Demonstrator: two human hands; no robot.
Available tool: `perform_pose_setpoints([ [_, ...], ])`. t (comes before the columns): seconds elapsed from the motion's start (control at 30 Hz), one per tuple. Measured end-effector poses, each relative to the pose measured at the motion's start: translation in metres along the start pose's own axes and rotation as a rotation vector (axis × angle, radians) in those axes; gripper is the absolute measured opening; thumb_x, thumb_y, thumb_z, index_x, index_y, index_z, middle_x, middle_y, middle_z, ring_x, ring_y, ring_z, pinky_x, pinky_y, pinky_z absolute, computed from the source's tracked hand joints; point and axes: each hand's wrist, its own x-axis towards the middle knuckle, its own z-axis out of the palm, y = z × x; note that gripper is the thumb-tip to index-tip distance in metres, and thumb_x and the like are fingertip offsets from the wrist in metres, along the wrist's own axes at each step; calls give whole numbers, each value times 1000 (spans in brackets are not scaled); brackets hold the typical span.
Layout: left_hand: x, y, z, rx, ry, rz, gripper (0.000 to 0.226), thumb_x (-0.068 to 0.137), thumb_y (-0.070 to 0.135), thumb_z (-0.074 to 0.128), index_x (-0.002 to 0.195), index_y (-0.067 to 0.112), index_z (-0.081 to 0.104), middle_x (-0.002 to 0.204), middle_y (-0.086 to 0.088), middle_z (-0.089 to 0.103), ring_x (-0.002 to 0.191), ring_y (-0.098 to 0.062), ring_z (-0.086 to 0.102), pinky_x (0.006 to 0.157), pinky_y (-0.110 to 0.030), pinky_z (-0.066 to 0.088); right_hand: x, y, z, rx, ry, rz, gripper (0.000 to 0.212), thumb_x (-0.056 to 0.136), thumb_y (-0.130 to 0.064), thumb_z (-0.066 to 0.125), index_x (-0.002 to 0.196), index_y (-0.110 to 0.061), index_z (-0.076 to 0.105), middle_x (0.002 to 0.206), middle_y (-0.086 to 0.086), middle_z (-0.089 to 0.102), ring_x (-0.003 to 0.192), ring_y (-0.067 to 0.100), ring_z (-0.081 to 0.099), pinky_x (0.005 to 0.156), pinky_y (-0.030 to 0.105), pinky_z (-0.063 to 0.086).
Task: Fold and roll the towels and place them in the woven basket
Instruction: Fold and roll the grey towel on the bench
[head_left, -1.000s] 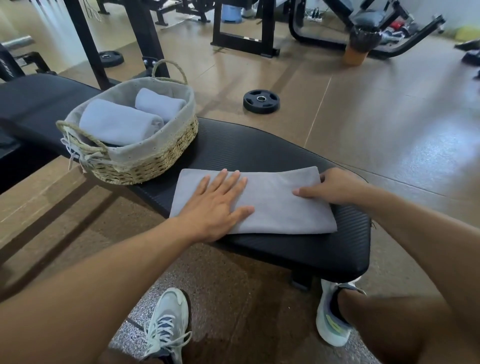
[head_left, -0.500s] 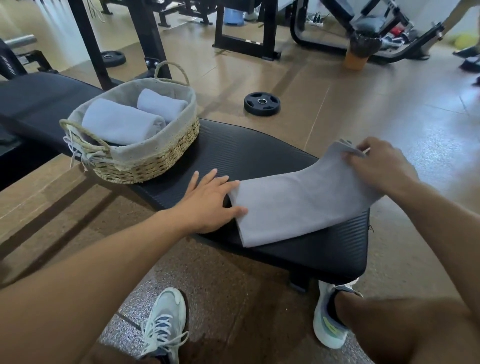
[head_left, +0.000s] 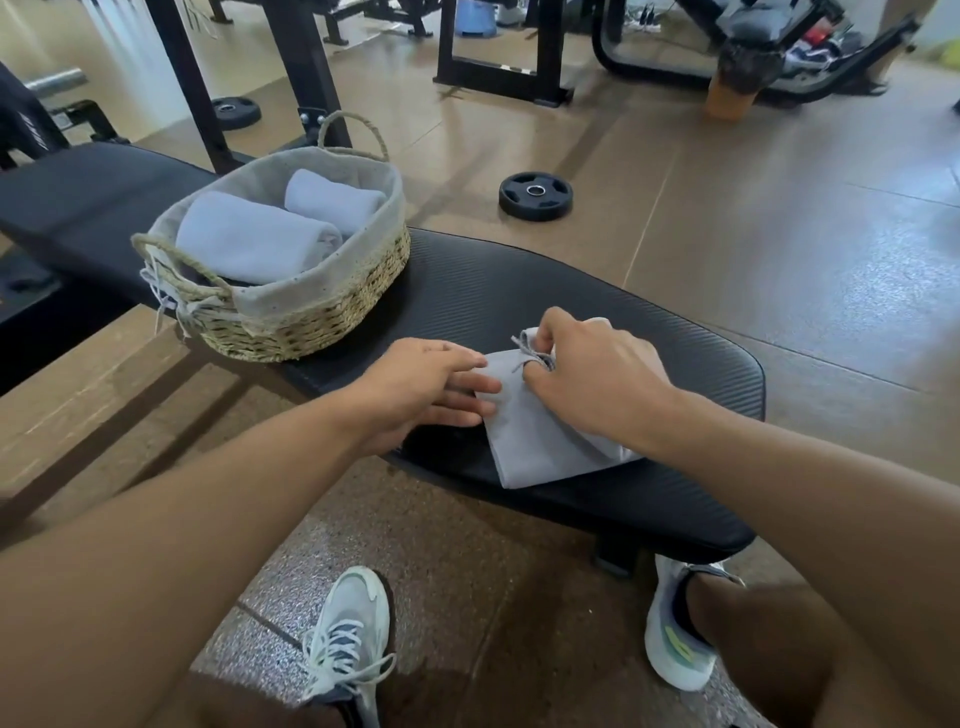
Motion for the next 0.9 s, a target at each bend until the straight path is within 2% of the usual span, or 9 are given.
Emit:
perform_pose_setpoints([
  [0.1, 3, 1, 2, -104, -46, -46, 20, 101, 19, 57, 116, 6, 59, 101, -20, 76, 88, -34, 76, 65, -33, 62, 0, -4, 4, -8, 26, -21, 25, 97, -42, 48, 114, -24, 52, 72, -11, 32, 83, 25, 44, 76, 37, 36],
  [0.17, 6, 1, 4, -165, -71, -68, 20, 102, 21, 54, 117, 8, 57, 102, -22, 75, 89, -37, 75, 70, -36, 63, 1, -5, 5, -3, 46, -28, 24, 97, -43, 47, 112, -26, 53, 71, -12, 31, 83, 26, 47, 75, 37, 35],
  [0.27, 12, 2, 7, -290, -82, -73, 23, 103, 22, 53, 122, 10, 56, 97, -18, 74, 80, -32, 75, 68, -35, 62, 1, -6, 6, -5, 70, -35, 22, 97, -45, 49, 110, -28, 54, 71, -12, 37, 79, 22, 48, 73, 35, 35],
  [0.33, 14, 3, 8, -340, -76, -63, 23, 102, 21, 54, 121, 9, 56, 94, -16, 71, 69, -24, 73, 61, -32, 60, 1, -8, 8, 92, 7, -42, 23, 96, -51, 52, 108, -31, 56, 75, -10, 54, 77, 16, 56, 66, 34, 40],
  [0.43, 18, 2, 7, -286, -20, -12, 23, 100, 14, 57, 122, 9, 54, 98, -13, 71, 66, -17, 71, 62, -30, 60, 0, -9, 8, 415, -141, -14, 17, 94, -48, 59, 100, -32, 62, 84, -7, 71, 63, 11, 70, 68, 37, 58],
  [0.57, 24, -6, 3, -190, 13, 36, 38, 91, 3, 69, 126, 7, 54, 108, -12, 72, 83, -19, 74, 72, -29, 61, 6, 11, 0, 267, -57, -34, 2, 94, -37, 63, 93, -37, 64, 85, -16, 71, 76, 7, 68, 76, 36, 56],
  [0.67, 26, -12, 4, -114, 26, 91, 37, 87, -4, 72, 121, 5, 60, 104, -12, 71, 87, -18, 73, 74, -26, 61, 12, 31, -5, 176, -57, 16, 11, 87, -33, 72, 94, -37, 64, 88, -19, 69, 87, 5, 63, 75, 33, 48],
  [0.8, 31, -19, 9, 19, 78, 153, 34, 82, -17, 69, 105, 9, 67, 105, -9, 69, 93, -19, 70, 75, -28, 60, 12, 40, -2, 182, -118, 4, 28, 76, -42, 83, 95, -37, 62, 90, -17, 66, 84, 1, 59, 73, 31, 43],
  [0.9, 35, -20, 11, 113, 81, 188, 30, 85, -13, 68, 105, 9, 71, 106, -10, 72, 96, -19, 69, 84, -33, 60, 7, 34, 3, 164, -182, -43, 34, 76, -45, 82, 102, -40, 61, 94, -18, 64, 86, -4, 55, 77, 31, 45],
])
